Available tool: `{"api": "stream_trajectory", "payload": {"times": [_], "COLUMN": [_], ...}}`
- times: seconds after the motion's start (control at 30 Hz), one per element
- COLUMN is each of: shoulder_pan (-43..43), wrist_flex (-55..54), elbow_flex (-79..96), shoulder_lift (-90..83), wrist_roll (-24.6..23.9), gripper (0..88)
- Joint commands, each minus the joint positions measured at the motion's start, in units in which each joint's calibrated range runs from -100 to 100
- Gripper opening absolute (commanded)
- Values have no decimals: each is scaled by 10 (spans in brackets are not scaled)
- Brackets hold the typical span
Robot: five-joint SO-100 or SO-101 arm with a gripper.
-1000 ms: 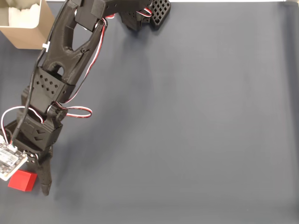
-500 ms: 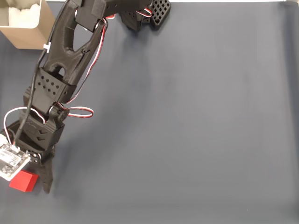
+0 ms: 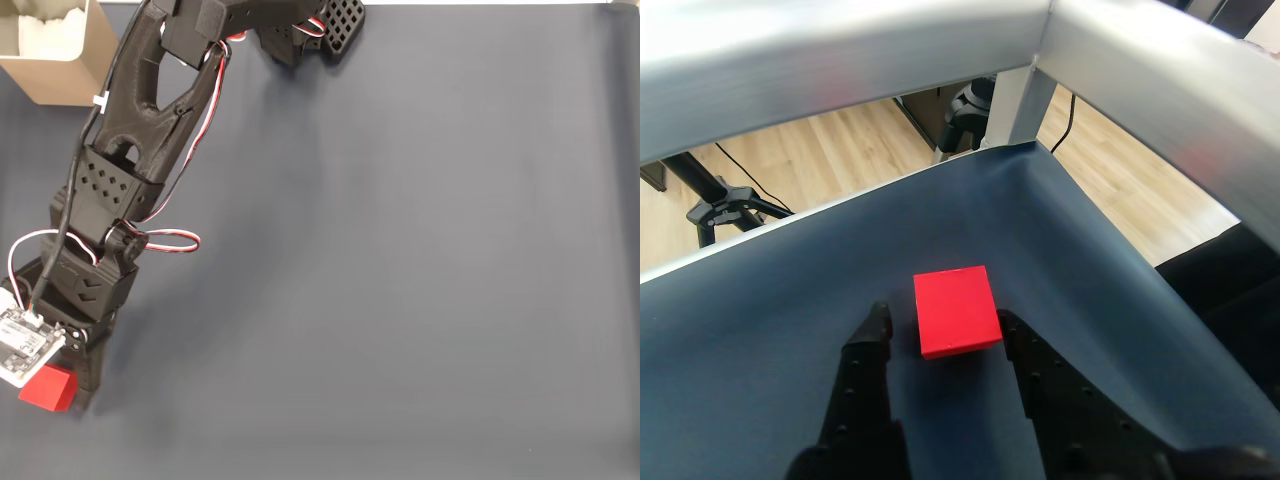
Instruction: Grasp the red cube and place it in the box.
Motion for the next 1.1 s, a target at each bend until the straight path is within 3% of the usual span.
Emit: {"api": "stream_trajectory", "payload": {"times": [0.0, 0.57, 1.07], "shoulder_pan": [-2, -13, -31], "wrist_flex": [-11, 18, 118], "elbow_flex": [-8, 50, 112], "shoulder_lift": [-40, -101, -242], "wrist_roll": [0, 9, -4], "gripper": [206, 41, 16]}}
